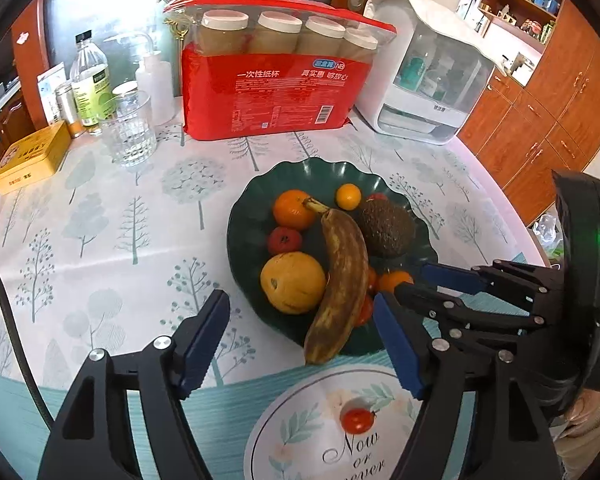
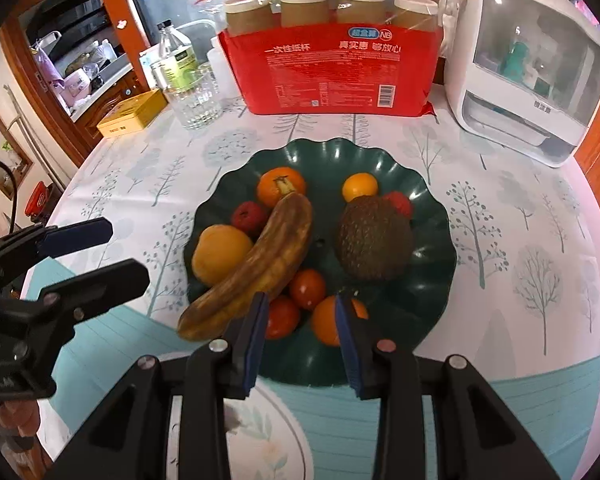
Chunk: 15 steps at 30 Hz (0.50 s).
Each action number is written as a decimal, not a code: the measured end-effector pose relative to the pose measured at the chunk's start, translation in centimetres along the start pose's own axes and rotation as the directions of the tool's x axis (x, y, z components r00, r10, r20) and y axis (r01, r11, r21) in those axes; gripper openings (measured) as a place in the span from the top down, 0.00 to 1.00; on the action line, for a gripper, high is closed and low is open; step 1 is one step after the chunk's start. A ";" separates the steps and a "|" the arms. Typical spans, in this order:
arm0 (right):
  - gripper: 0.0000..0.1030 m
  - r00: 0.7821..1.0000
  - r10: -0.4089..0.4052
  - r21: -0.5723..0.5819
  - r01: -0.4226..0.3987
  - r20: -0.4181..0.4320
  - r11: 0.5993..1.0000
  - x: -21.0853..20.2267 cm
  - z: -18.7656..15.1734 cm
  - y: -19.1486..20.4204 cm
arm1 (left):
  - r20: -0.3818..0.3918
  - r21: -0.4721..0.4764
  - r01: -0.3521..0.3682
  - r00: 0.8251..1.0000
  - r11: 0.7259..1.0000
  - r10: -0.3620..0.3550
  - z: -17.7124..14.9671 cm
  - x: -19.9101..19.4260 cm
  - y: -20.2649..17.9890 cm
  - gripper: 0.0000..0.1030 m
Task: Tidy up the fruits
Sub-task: 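Open both tools and withdraw them from the green plate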
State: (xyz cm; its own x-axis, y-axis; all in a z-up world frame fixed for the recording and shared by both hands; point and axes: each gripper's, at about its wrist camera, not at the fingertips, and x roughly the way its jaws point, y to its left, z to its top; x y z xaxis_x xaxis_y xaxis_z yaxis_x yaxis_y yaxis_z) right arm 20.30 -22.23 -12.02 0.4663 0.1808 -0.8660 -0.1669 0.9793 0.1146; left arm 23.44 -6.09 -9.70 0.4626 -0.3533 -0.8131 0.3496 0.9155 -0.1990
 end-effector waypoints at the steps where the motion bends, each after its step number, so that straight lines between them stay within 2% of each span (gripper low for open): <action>1: 0.67 1.000 0.002 -0.002 -0.002 0.000 1.000 -0.2 -0.3 0.2 | -0.001 -0.002 0.000 1.000 1.000 0.000 -0.2 -0.2 0.0 0.28; 9: 0.67 0.999 0.031 -0.008 -0.031 -0.010 1.000 -1.8 -2.9 1.7 | -0.005 -0.023 -0.005 1.000 1.000 0.005 -2.0 -2.1 0.0 0.23; 15: 0.66 0.998 0.052 -0.004 -0.052 -0.028 0.999 -2.0 -4.8 2.5 | -0.002 -0.033 -0.038 0.999 0.999 0.038 -3.7 -3.1 0.2 0.21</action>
State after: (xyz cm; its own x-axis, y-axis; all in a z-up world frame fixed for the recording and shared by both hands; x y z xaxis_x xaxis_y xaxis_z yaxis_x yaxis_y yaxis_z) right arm 14.72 -20.61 -12.34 0.4329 0.2289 -0.8719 -0.1948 0.9681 0.1575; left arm 19.08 -4.12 -9.22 0.4737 -0.3181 -0.8212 0.3047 0.9341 -0.1861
